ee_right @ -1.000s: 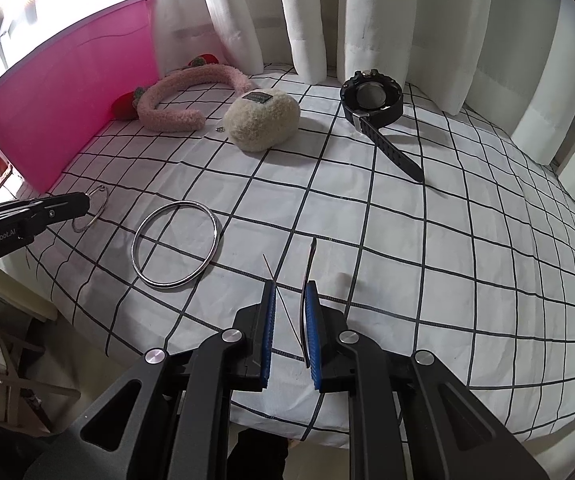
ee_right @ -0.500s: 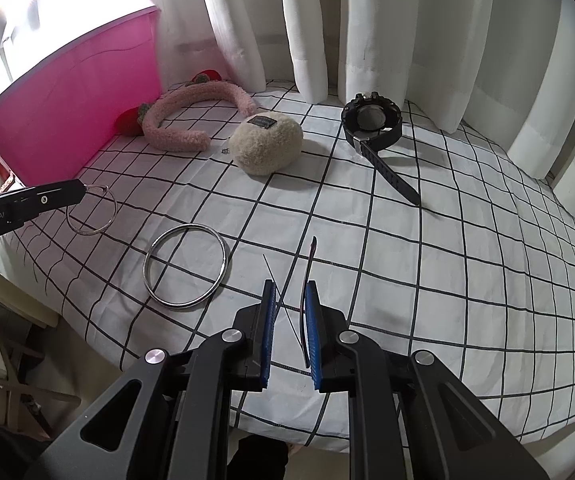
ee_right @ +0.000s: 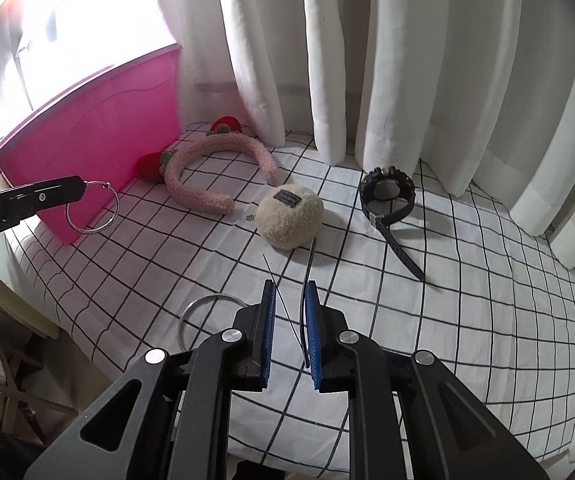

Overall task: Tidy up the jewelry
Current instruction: 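Lift the bangle and hairpin and carry both over the pink tub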

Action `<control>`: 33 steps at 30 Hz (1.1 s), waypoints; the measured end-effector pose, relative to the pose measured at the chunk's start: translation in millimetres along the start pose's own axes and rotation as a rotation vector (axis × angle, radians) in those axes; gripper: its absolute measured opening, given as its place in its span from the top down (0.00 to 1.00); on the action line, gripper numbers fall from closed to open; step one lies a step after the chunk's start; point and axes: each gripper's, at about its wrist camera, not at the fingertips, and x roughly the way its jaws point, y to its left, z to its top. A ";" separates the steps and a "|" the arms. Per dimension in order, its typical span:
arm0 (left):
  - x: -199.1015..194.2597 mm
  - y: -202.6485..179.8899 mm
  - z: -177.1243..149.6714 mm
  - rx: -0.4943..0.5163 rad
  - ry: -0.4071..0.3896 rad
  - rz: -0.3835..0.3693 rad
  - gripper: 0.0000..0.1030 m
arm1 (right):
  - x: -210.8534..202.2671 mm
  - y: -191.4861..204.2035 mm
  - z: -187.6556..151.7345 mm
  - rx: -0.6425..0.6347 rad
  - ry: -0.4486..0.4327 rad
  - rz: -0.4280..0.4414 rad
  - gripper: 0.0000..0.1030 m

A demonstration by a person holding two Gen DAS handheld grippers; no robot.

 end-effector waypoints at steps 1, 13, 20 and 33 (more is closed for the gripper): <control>-3.3 1.6 3.1 -0.001 -0.009 0.002 0.97 | -1.7 2.4 4.7 -0.006 -0.008 0.001 0.86; -42.8 21.5 49.4 -0.020 -0.122 0.015 0.97 | -19.6 32.3 68.9 -0.067 -0.128 0.039 0.86; -66.4 40.8 80.7 -0.031 -0.196 0.041 0.97 | -24.9 60.8 115.1 -0.115 -0.204 0.080 0.86; -100.3 106.6 127.6 -0.096 -0.316 0.157 0.97 | -12.7 139.0 200.4 -0.231 -0.319 0.219 0.86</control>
